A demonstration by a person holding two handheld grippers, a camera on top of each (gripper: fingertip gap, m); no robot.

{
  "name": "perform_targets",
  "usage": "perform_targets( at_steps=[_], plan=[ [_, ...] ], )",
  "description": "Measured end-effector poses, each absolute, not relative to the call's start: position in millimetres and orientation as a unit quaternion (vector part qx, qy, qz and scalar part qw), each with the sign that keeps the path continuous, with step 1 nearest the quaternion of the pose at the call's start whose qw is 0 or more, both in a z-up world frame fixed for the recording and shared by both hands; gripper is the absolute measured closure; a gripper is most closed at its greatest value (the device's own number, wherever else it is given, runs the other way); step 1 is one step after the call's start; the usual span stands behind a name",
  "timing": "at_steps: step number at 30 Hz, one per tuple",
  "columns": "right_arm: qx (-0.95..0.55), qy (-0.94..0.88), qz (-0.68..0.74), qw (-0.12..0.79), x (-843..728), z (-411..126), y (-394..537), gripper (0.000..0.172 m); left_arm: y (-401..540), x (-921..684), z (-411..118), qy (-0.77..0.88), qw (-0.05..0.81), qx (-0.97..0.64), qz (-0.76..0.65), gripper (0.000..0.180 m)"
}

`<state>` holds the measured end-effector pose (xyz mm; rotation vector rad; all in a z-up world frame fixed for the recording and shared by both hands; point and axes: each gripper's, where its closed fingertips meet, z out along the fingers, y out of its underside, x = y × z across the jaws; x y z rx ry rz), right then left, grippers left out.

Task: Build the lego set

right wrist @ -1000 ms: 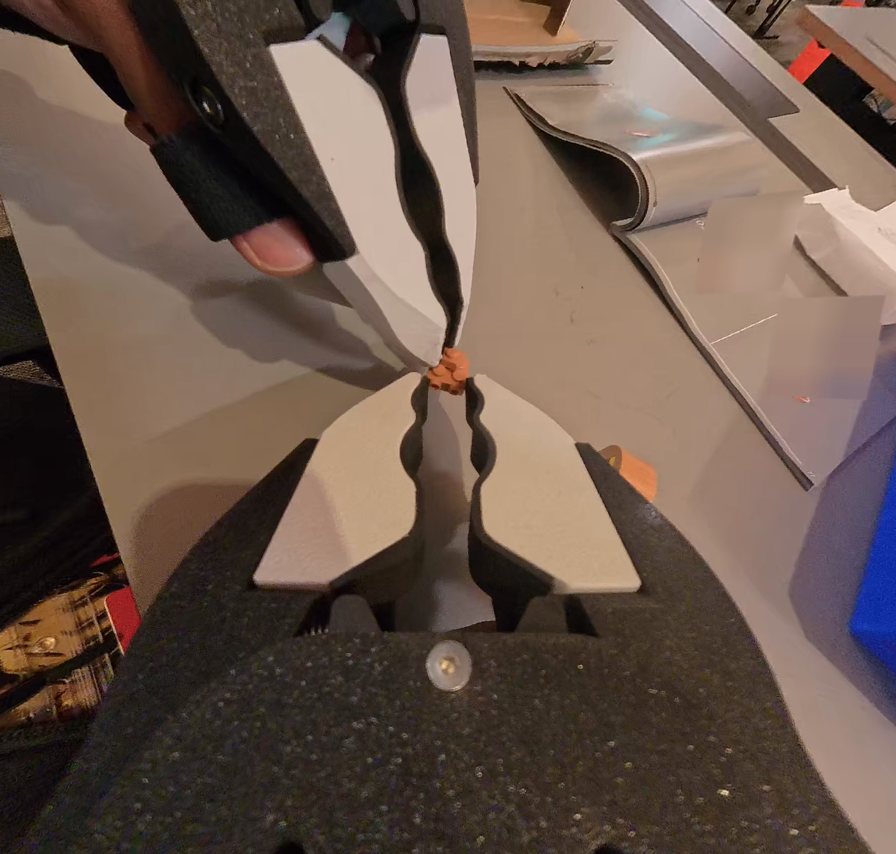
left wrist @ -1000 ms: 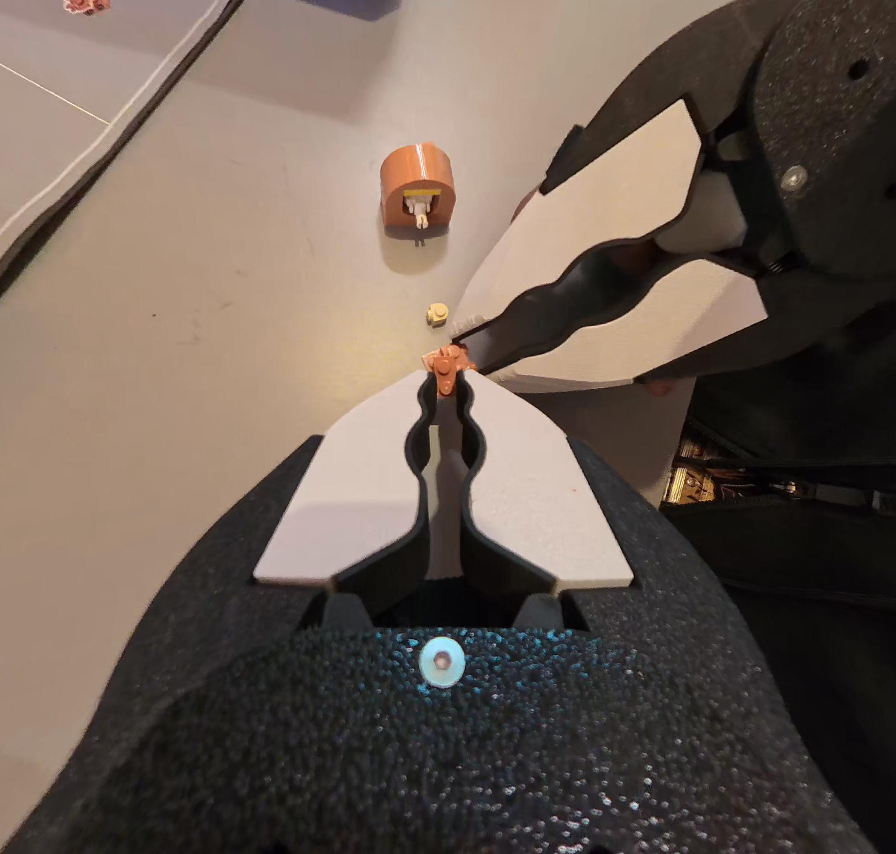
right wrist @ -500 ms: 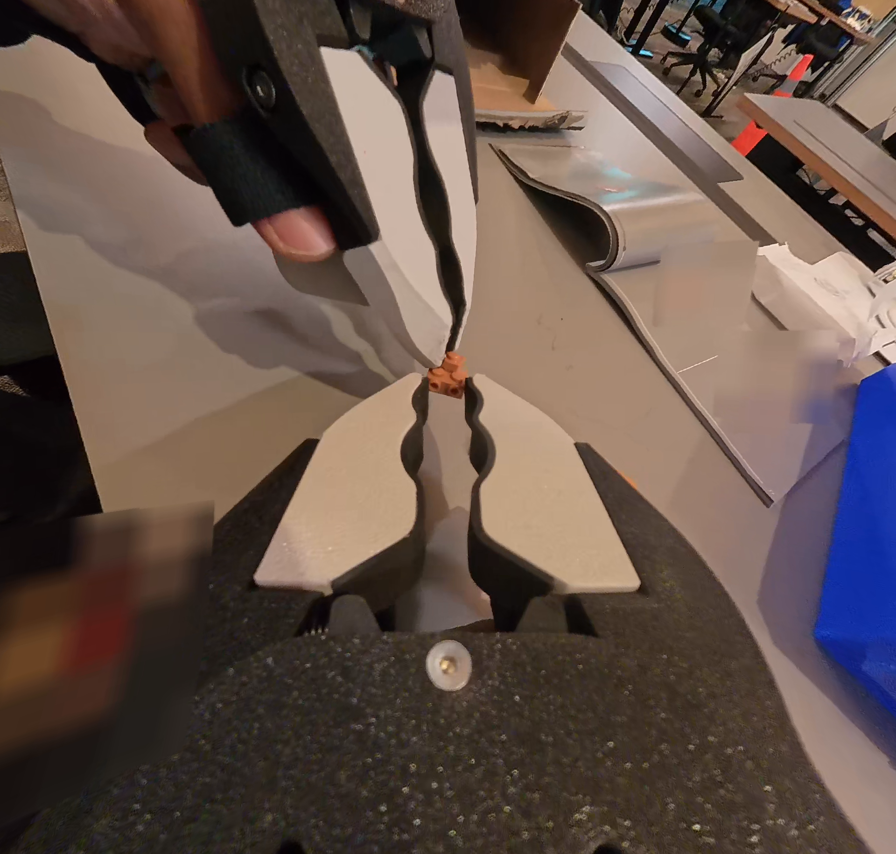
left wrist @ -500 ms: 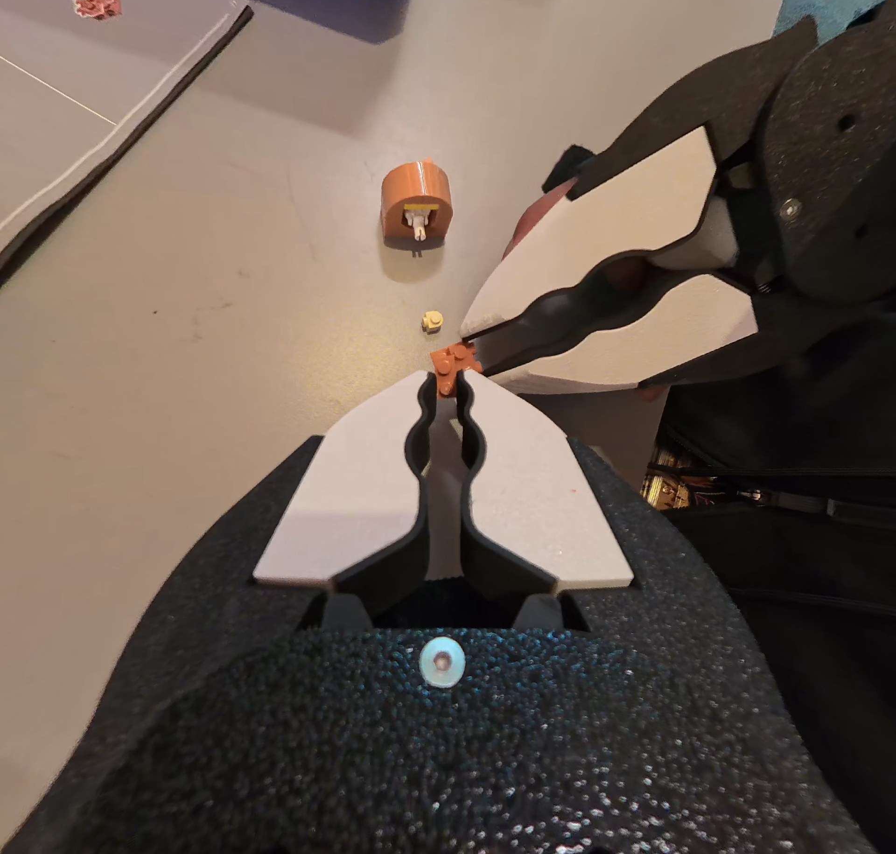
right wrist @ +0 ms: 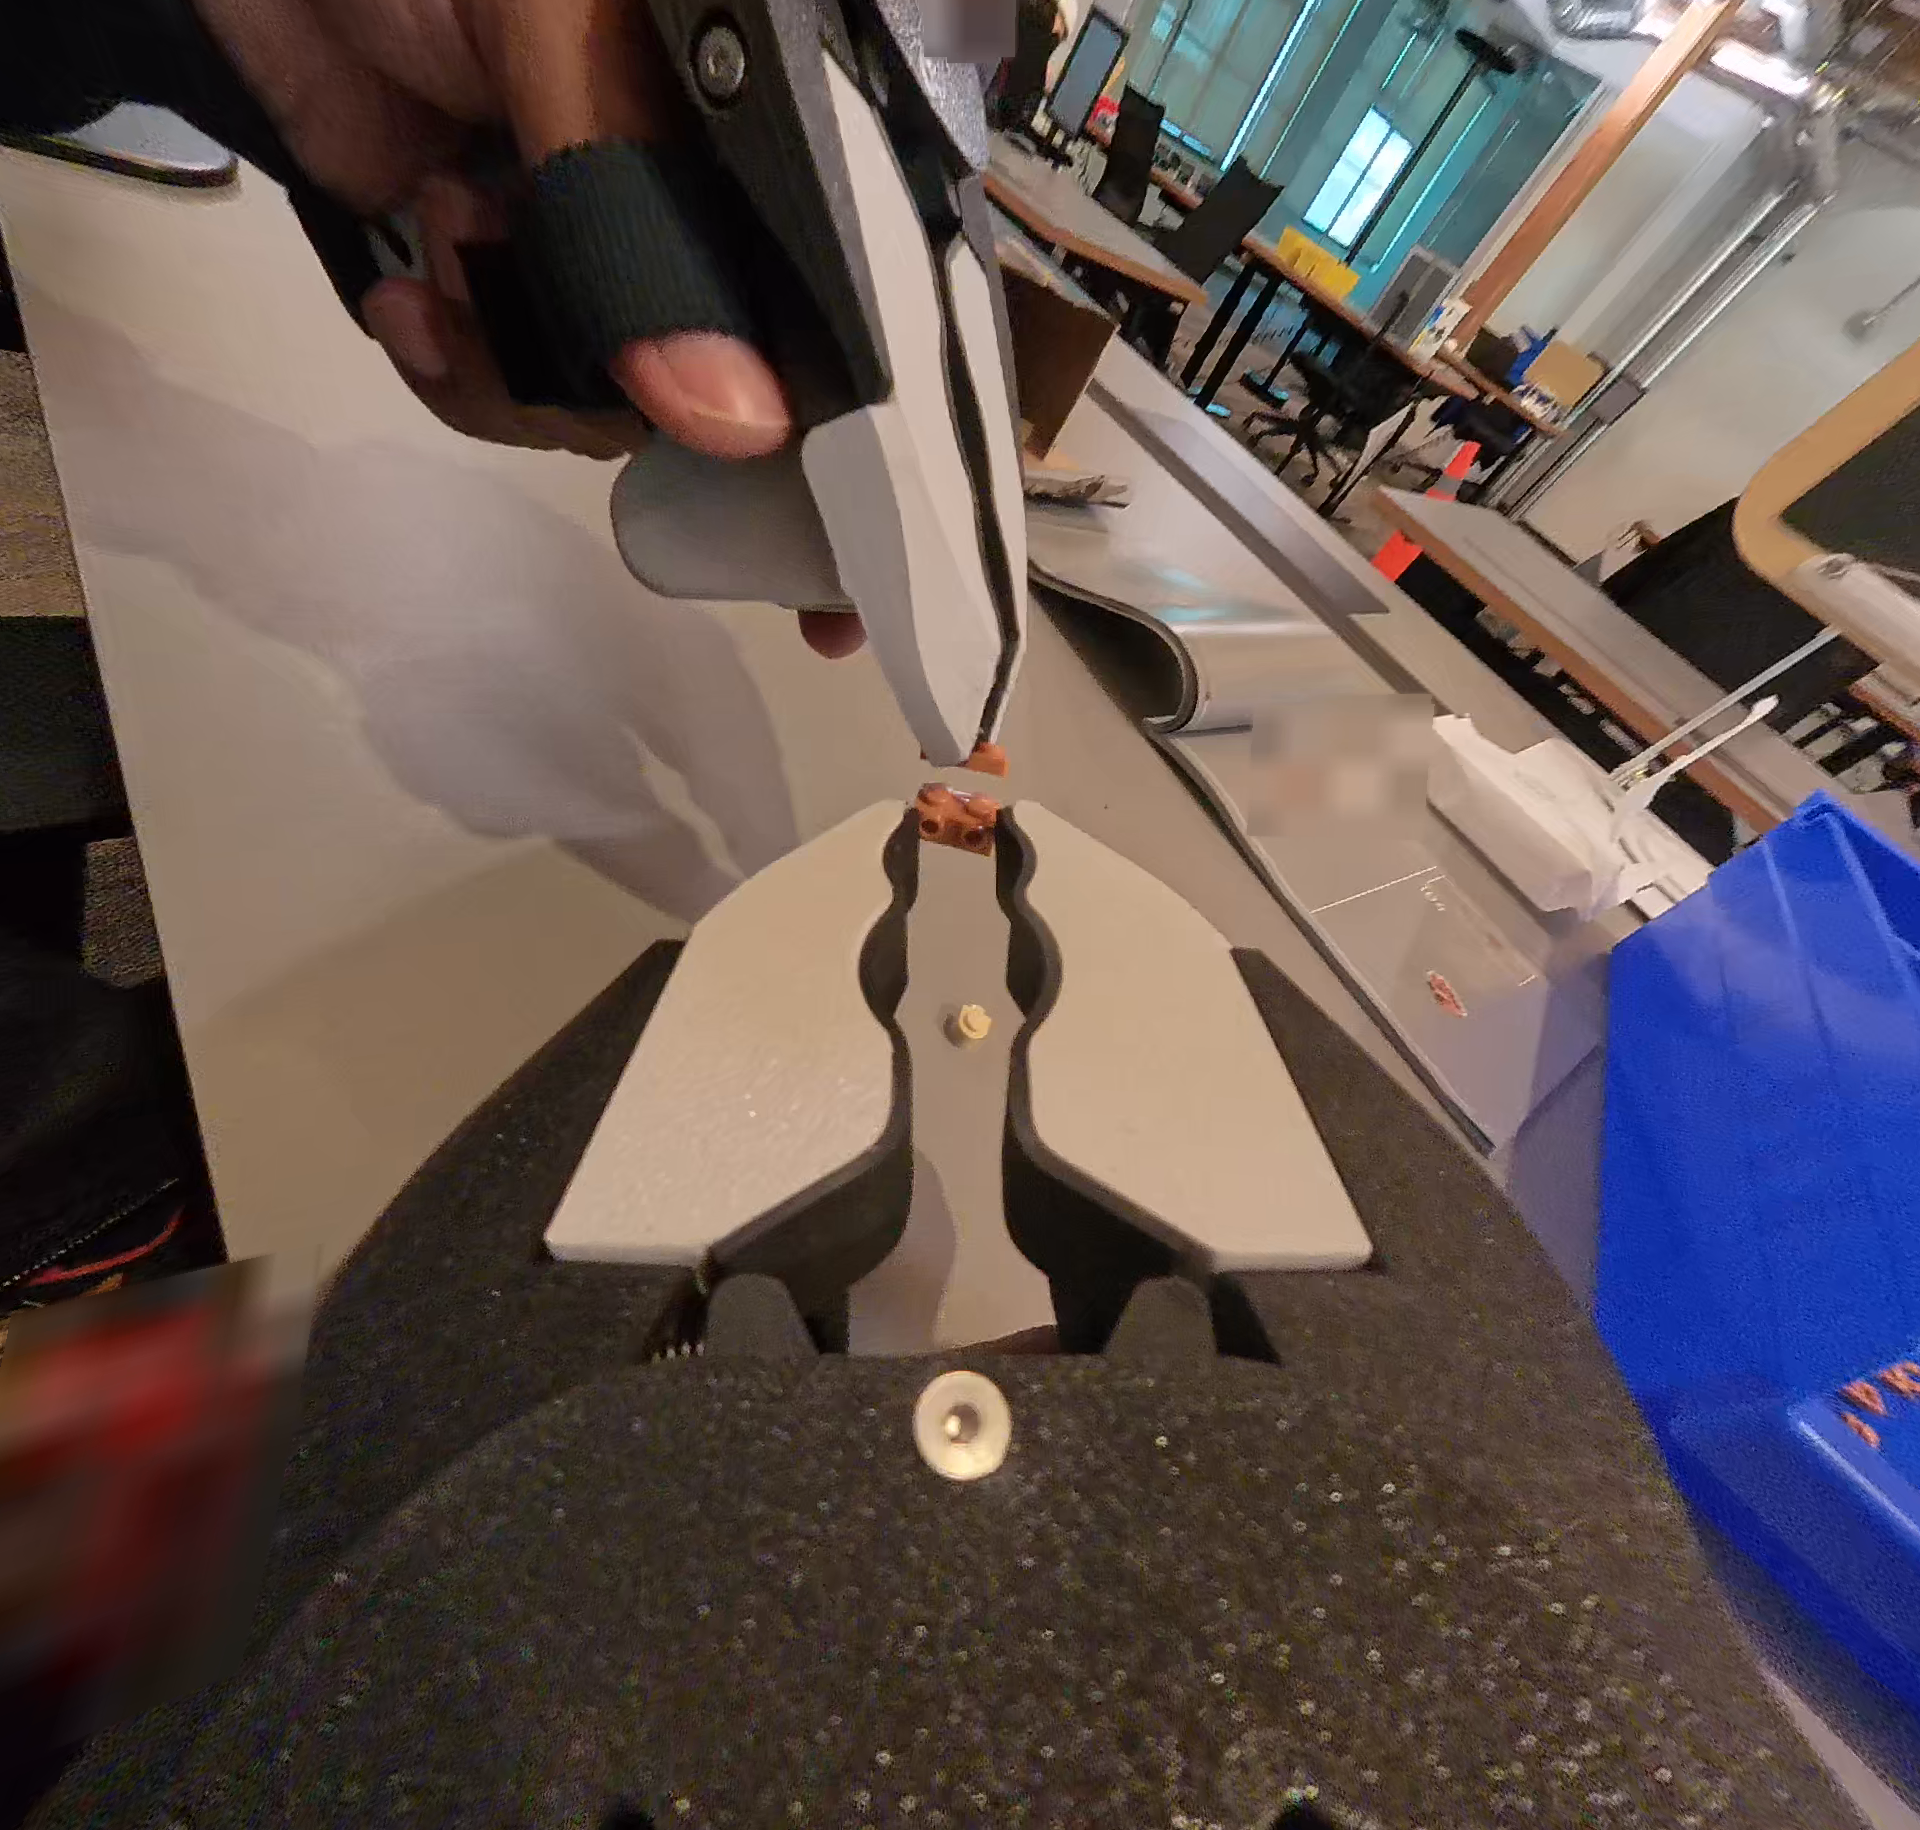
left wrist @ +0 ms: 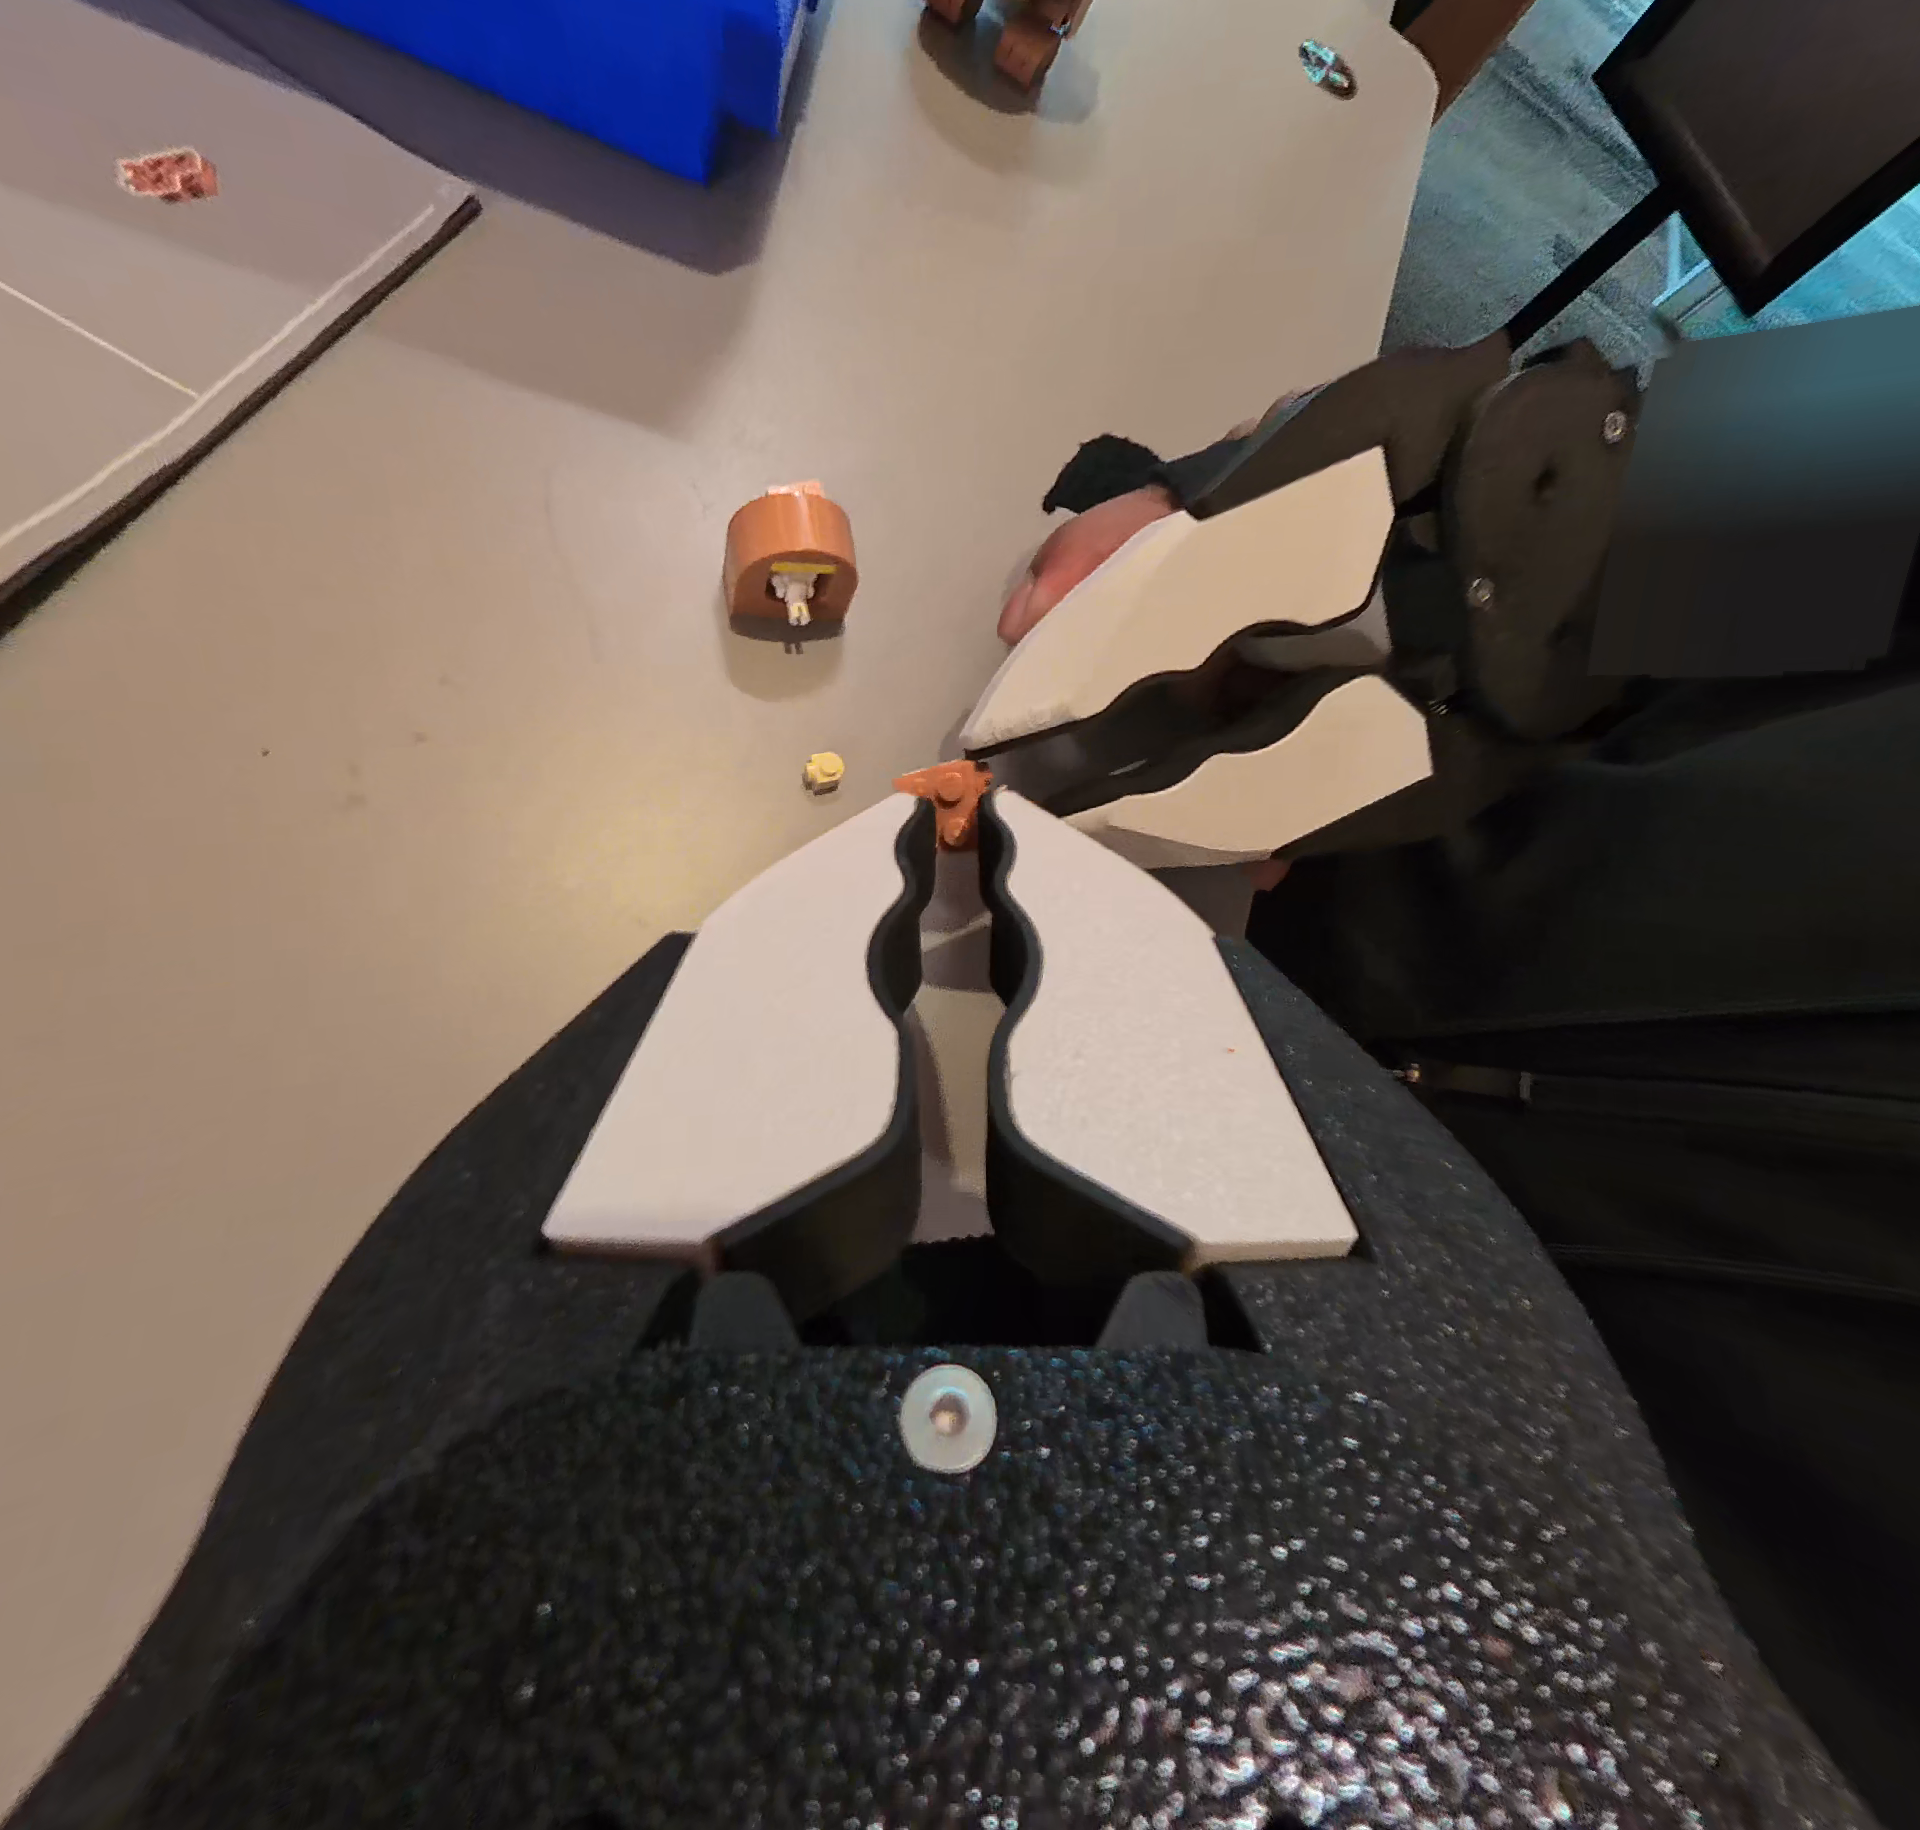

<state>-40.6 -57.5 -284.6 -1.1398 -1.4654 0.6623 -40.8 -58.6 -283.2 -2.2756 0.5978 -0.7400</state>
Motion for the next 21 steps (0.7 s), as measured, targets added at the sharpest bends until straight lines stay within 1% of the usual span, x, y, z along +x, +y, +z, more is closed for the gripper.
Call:
perform_targets(
  at_steps=[11,21],
  plan=[
    [-0.446,-0.562,0.280,0.638,-20.6,-258.9,-67.1,0.158,-64.7,-27.1,-261.5,0.238,0.334,-0.861,-0.299,0.173],
    [-0.470,-0.524,0.241,0.669,-11.2,-253.5,-69.4,0.158,-67.9,-13.5,-252.7,0.252,0.333,-0.860,-0.292,0.173]
  ],
)
